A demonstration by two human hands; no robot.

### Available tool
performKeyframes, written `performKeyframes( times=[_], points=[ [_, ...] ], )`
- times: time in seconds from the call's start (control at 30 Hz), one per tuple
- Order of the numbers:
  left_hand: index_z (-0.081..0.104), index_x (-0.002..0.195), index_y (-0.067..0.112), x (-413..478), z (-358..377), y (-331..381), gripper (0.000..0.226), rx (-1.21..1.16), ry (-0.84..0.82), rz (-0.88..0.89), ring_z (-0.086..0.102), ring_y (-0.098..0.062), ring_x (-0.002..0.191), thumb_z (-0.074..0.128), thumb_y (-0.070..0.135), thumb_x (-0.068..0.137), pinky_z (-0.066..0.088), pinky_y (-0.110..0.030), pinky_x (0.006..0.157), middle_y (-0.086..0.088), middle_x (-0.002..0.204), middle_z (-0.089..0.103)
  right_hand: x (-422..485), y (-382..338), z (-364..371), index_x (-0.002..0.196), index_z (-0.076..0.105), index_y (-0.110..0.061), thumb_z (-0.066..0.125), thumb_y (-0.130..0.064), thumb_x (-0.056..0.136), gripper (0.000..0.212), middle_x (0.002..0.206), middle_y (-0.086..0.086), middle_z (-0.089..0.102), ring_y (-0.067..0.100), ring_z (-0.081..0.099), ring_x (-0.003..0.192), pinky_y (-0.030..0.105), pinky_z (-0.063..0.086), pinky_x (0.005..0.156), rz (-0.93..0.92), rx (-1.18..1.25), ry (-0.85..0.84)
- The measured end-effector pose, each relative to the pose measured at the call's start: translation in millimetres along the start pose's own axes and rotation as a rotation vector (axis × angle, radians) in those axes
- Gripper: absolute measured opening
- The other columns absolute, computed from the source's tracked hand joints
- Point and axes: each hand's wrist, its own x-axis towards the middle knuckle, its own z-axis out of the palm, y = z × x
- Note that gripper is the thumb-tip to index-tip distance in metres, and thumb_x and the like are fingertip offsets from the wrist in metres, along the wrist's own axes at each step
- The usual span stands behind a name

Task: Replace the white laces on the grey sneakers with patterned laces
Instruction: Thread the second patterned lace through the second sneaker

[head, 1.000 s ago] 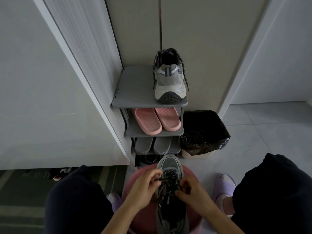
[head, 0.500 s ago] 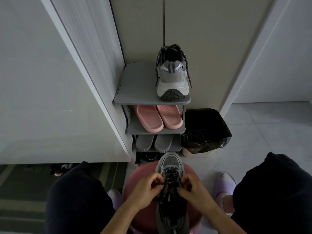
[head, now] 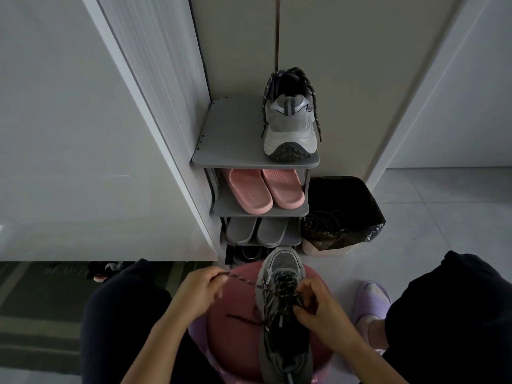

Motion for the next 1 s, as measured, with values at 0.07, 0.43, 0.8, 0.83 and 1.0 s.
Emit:
performKeyframes(
  times=[0.07, 0.43, 0.8, 0.83, 1.0],
  points=[
    [0.055, 0.084, 0.025, -0.6, 0.6, 3.2, 0.014, -0.040, -0.012, 0.005, 0.047, 0.001, 0.044, 0.047, 0.023, 0.096, 0.040, -0.019, 0.058, 0.005, 0.050, 0.052, -0.1, -1.0, 2.3, 0.083, 0.050, -0.032, 0.065, -0.008, 0.074, 0.030, 0.083, -0.014, 0.046, 0.003, 0.047, 0.066, 0.017, 0.040, 0.061, -0.092, -0.139, 0.029],
    [0.059, 0.117, 0.016, -7.1, 23.8, 18.0, 0.032, 0.025, 0.016, 0.132, 0.054, -0.005, 0.093, 0.039, 0.031, 0.098, 0.042, -0.016, 0.081, 0.007, 0.101, 0.054, -1.2, -13.4, 8.6, 0.088, 0.068, -0.016, 0.051, -0.051, 0.079, 0.040, 0.089, -0.008, 0.037, 0.012, 0.054, 0.074, 0.022, 0.043, 0.062, -0.141, -0.391, 0.054],
    [0.055, 0.081, 0.012, -10.8, 44.3, 28.2, 0.011, -0.457, -0.045, -0.116, 0.057, 0.000, 0.049, 0.058, 0.003, 0.088, 0.045, -0.012, 0.052, -0.004, 0.071, 0.061, -0.9, -22.5, 14.3, 0.103, 0.072, -0.018, 0.067, -0.024, 0.082, 0.022, 0.091, -0.007, 0.038, 0.011, 0.054, 0.081, 0.025, 0.047, 0.069, -0.117, -0.345, 0.071],
    [0.057, 0.085, 0.008, -12.3, 45.6, 31.7, 0.009, -0.575, -0.062, -0.166, 0.059, -0.001, 0.049, 0.060, -0.001, 0.086, 0.047, -0.014, 0.051, -0.006, 0.072, 0.063, -0.8, -23.2, 14.6, 0.103, 0.072, -0.018, 0.067, -0.024, 0.082, 0.022, 0.091, -0.007, 0.038, 0.013, 0.056, 0.082, 0.026, 0.047, 0.069, -0.114, -0.343, 0.071],
    [0.061, 0.071, 0.015, -14.8, 53.1, 42.0, 0.021, -0.635, -0.156, -0.180, 0.057, -0.002, 0.048, 0.065, -0.003, 0.081, 0.046, -0.015, 0.053, 0.003, 0.059, 0.062, 0.9, -23.7, 14.6, 0.105, 0.071, -0.019, 0.065, -0.026, 0.084, 0.023, 0.083, -0.017, 0.032, 0.005, 0.048, 0.082, 0.024, 0.043, 0.071, -0.098, -0.324, 0.065]
  ],
)
